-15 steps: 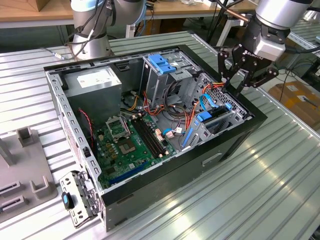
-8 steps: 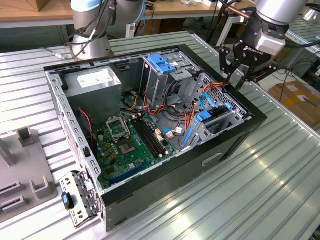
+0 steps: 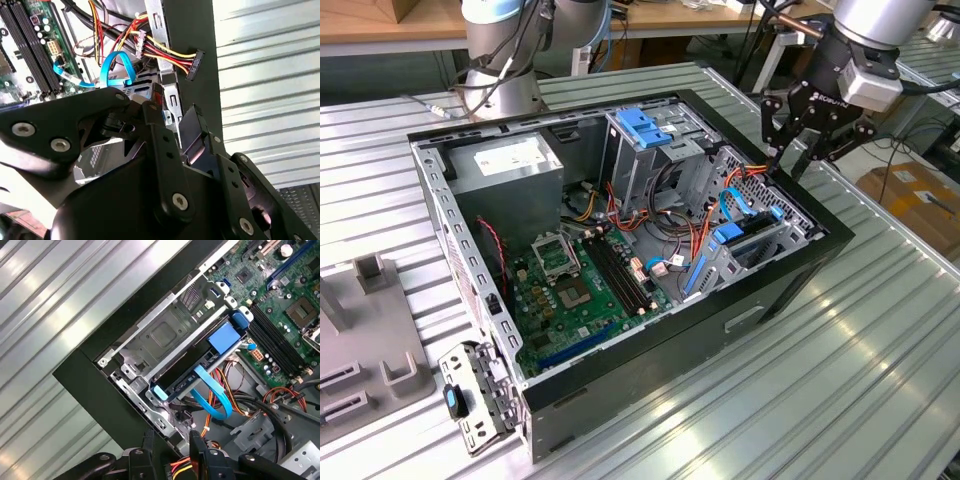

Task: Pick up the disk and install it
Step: 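Insert the second disk wire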

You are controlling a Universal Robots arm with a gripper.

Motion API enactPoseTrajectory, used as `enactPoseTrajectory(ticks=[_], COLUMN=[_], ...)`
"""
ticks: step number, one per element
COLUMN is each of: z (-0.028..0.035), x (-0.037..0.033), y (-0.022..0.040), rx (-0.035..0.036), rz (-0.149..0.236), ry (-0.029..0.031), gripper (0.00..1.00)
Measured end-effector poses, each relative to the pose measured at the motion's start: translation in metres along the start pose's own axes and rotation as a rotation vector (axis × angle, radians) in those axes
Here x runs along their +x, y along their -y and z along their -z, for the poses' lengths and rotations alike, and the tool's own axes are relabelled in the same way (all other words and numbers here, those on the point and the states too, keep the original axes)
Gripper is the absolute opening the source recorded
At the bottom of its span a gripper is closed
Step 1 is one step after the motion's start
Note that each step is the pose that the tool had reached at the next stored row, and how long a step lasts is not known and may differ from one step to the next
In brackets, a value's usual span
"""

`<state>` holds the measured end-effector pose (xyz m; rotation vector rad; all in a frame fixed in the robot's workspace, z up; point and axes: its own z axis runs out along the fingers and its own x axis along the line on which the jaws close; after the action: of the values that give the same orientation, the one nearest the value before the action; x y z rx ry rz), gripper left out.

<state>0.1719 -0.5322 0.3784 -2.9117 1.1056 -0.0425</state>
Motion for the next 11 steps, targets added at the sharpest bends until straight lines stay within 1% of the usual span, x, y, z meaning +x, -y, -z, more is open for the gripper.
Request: enactPoseTrajectory(ticks=[2,4,6,9,11], z=[-0.0002,-0.0007,-0.0010,-0.0009,-0.0018], x=[0.0008,0.0041,0.0062,0.0060,0.0055], y=[0.0007,0.0041,0.0061,0.0076,0.0102], rx=[0.0008,0.0012,0.0014,0.0015,0.0021], rz=[0.050,0.077,0.088,0.093,0.118], ry=[0.0018,0.0027,0.0031,0.0032,0.0043], gripper=[0.42,0.42,0.42,0.42,0.42])
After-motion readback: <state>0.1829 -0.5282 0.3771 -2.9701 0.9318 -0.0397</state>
